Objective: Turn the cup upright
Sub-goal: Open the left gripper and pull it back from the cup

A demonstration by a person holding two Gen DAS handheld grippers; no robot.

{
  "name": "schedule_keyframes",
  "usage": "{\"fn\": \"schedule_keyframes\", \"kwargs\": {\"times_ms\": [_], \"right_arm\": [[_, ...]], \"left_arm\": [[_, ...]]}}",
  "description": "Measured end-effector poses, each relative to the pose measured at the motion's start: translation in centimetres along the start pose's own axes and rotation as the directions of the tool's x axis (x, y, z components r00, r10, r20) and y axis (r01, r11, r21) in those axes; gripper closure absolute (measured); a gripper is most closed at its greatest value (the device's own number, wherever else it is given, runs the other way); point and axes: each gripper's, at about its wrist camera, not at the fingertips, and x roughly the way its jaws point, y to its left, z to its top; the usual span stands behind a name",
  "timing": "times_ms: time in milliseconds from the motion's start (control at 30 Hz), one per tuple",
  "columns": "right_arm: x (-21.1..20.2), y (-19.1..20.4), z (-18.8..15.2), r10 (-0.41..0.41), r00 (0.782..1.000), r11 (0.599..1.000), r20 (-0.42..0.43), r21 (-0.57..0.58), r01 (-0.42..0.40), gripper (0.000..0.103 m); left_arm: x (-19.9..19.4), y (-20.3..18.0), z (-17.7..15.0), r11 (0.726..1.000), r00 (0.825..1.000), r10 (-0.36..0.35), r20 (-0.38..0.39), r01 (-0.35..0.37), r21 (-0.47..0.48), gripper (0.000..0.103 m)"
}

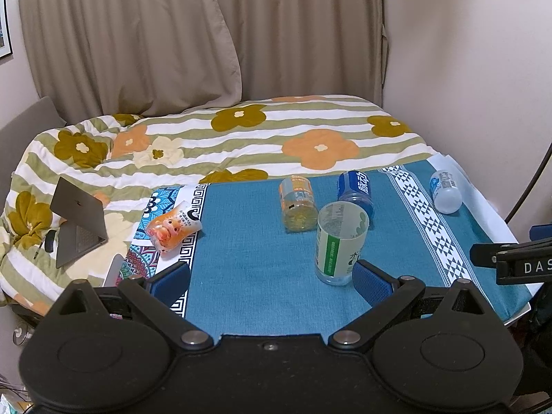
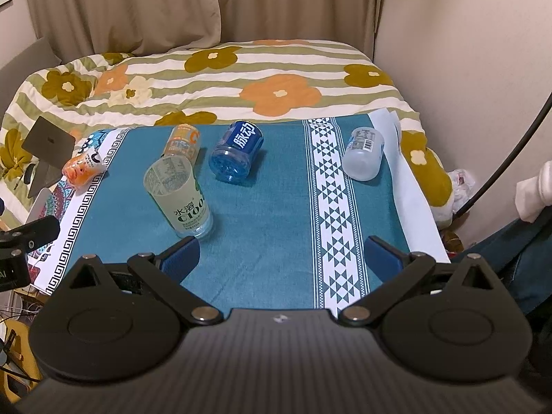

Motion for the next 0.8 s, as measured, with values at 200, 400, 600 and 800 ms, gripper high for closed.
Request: {"fn": "schedule_keyframes", "kwargs": {"times_ms": [200, 400, 600, 800], "right_arm": [[0.05, -0.05, 0.00, 0.000, 1.000, 1.000, -0.001, 0.001, 0.000, 0.000], [0.11, 0.06, 0.01, -0.001, 1.000, 1.000, 0.000, 0.002, 0.001, 0.000], [0.13, -0.02, 0.04, 0.000, 1.000, 1.000, 0.000, 0.002, 0.000, 0.000], [0.22, -0.01, 0.04, 0.002, 1.000, 1.000, 0.000, 0.004, -0.002, 0.000]], "left_arm": [[0.00, -0.01, 0.00, 1.000, 1.000, 0.001, 0.000, -0.001, 0.001, 0.001], [0.20, 0.04, 0.08, 1.000, 1.000, -0.002, 0.001, 0.002, 0.000, 0.001], [0.28, -0.09, 0.07, 1.000, 1.000, 0.003, 0.007, -0.003, -0.002, 0.001], [0.01, -0.12, -0.08, 1.000, 1.000, 0.008, 0.021, -0.008, -0.006, 0.000]]}}
